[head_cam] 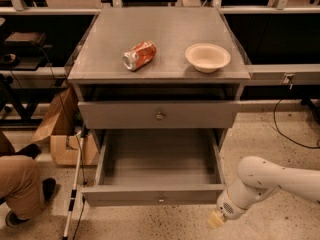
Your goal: Close middle drawer
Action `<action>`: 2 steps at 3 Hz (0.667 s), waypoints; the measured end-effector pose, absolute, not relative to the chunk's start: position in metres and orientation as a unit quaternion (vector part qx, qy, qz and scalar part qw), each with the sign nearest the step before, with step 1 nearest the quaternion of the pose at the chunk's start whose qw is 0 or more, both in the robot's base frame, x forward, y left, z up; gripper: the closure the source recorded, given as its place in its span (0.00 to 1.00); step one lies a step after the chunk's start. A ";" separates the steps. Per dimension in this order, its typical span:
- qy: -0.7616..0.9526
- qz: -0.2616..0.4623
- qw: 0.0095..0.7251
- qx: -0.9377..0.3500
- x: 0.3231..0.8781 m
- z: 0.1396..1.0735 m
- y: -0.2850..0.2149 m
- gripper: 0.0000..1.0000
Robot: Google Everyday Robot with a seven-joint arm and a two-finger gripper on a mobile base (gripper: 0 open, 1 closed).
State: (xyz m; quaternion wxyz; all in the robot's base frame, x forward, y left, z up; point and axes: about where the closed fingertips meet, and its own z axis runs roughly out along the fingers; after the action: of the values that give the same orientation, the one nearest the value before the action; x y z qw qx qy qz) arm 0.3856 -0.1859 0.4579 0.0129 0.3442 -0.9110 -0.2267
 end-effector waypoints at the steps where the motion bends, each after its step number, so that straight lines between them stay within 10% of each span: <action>1: -0.910 -0.269 -0.010 0.316 0.398 0.452 -0.191 1.00; 2: -0.911 -0.319 -0.055 0.257 0.421 0.448 -0.201 1.00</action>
Offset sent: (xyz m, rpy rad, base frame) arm 0.0680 -0.0373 -0.0075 0.3696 -0.0535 -0.3891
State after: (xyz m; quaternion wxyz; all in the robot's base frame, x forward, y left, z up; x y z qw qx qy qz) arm 0.4206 -0.2010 0.4484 -0.0550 0.2569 -0.9107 -0.3188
